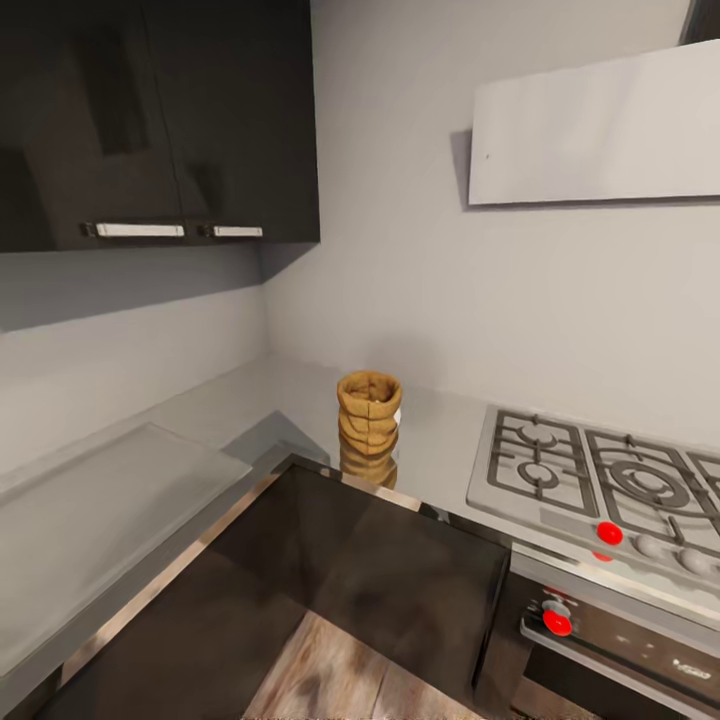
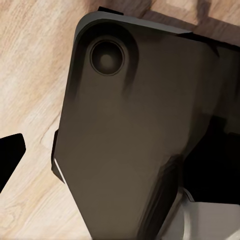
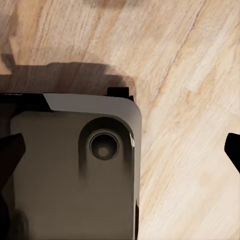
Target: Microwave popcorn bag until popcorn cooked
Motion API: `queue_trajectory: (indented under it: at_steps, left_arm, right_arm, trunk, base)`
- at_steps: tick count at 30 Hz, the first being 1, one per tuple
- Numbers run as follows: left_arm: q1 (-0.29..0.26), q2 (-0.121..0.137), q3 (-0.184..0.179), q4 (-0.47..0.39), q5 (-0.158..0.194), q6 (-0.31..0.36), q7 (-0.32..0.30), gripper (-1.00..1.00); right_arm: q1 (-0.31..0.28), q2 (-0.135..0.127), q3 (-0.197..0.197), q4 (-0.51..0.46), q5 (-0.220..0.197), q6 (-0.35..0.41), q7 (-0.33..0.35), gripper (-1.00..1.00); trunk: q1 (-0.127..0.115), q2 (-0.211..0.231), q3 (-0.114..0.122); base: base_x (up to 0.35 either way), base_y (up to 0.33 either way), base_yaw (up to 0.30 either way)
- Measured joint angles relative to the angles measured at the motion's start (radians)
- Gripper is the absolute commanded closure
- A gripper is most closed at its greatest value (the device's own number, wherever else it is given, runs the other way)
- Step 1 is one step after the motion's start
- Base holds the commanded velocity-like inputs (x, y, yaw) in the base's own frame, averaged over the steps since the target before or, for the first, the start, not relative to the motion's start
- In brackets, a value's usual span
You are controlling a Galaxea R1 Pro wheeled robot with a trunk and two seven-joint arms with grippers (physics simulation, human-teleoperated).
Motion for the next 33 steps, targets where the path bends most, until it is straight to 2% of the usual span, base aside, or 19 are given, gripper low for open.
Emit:
queue_trajectory:
  at_steps: [33]
  left_arm:
    - [0.000,0.001,0.000,0.001,0.000,0.000,0.000,-1.00]
  right_arm:
    - [0.000,-0.002,0.000,0.000,-0.001,-0.002,-0.001,-1.00]
  trunk:
    - [0.000,0.000,-0.051]
  base:
    - [0.000,0.000,0.000]
